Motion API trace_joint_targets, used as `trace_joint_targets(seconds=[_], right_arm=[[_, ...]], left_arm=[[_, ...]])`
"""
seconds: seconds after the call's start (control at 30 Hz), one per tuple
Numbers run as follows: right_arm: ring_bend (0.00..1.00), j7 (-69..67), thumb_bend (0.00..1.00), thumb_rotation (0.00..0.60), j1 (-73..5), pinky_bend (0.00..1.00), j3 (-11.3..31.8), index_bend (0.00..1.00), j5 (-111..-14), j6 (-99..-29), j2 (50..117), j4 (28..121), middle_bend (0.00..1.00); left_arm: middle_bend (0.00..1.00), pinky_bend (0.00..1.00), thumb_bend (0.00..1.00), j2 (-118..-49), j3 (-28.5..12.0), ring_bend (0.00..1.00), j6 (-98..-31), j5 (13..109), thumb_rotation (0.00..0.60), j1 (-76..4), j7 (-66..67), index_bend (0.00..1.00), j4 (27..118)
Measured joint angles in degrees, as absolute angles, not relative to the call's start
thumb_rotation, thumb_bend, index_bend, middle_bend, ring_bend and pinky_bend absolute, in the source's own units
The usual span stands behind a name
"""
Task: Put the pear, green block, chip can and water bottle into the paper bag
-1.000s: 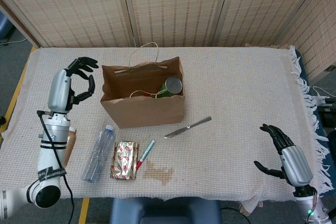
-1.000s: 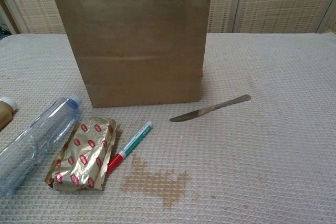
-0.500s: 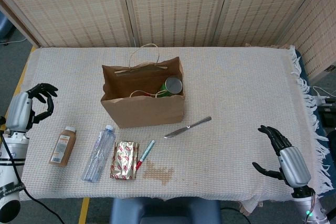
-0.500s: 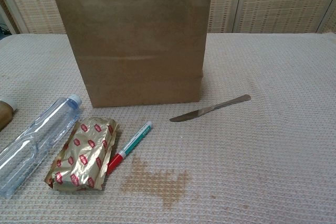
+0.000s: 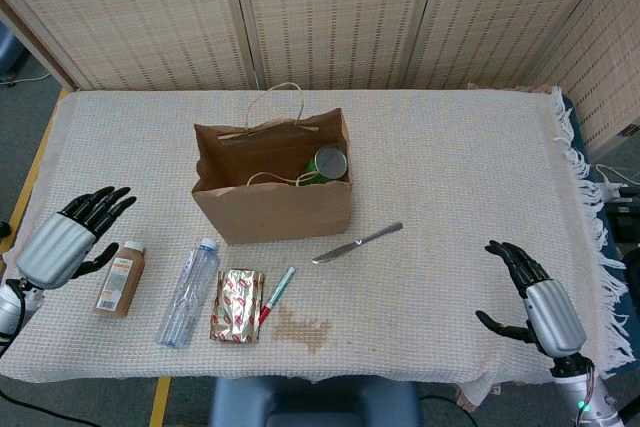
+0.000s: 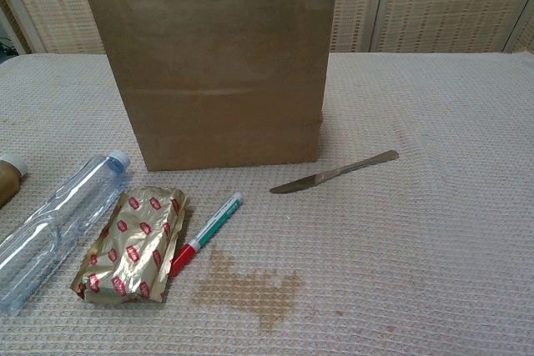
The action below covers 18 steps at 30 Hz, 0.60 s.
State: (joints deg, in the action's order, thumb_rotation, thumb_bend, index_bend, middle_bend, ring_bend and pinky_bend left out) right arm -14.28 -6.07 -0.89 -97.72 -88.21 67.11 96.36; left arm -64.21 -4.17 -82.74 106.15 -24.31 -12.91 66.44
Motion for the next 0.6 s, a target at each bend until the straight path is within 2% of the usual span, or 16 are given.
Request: trace_joint_targets(seconds=[0.13, 0.23, 0.37, 0.6], right_arm=[[0.07, -14.46, 0.09, 0.6, -6.18, 0.2, -0.88, 0.01, -97.44, -87.89, 67.08, 96.53, 0.15], [0.07, -14.53, 0.09, 0.6, -6.23, 0.2, -0.87, 0.01, -97.3, -87.8, 66.99, 96.71, 0.15], [0.07, -14.82, 0.09, 0.6, -6.17, 0.2, -0.96, 0.01, -97.47, -87.99, 66.83, 96.71, 0.15], [0.07, -15.34, 0.09, 0.6, -6.21, 0.2, -0.99, 0.01, -97.29, -87.88, 66.73, 96.53, 0.15]], left_arm=[[0.0, 0.15, 0.39, -67.71, 0.24, 0.0, -88.52, 116.66, 0.6, -26.28, -8.83, 0.0, 50.83], [0.0, 0.15, 0.39, -71.65, 3.86, 0.0, -93.61, 123.5, 0.6, -27.81, -5.14, 0.0, 42.31], [0.0, 0.15, 0.4, -76.04, 8.01, 0.0, -97.26, 127.99, 0.6, -29.9, -0.43, 0.0, 38.12], [0.0, 0.15, 0.4, -78.86, 11.61, 0.0, -97.3, 131.1, 0.6, -32.01, 6.59, 0.0, 37.22]])
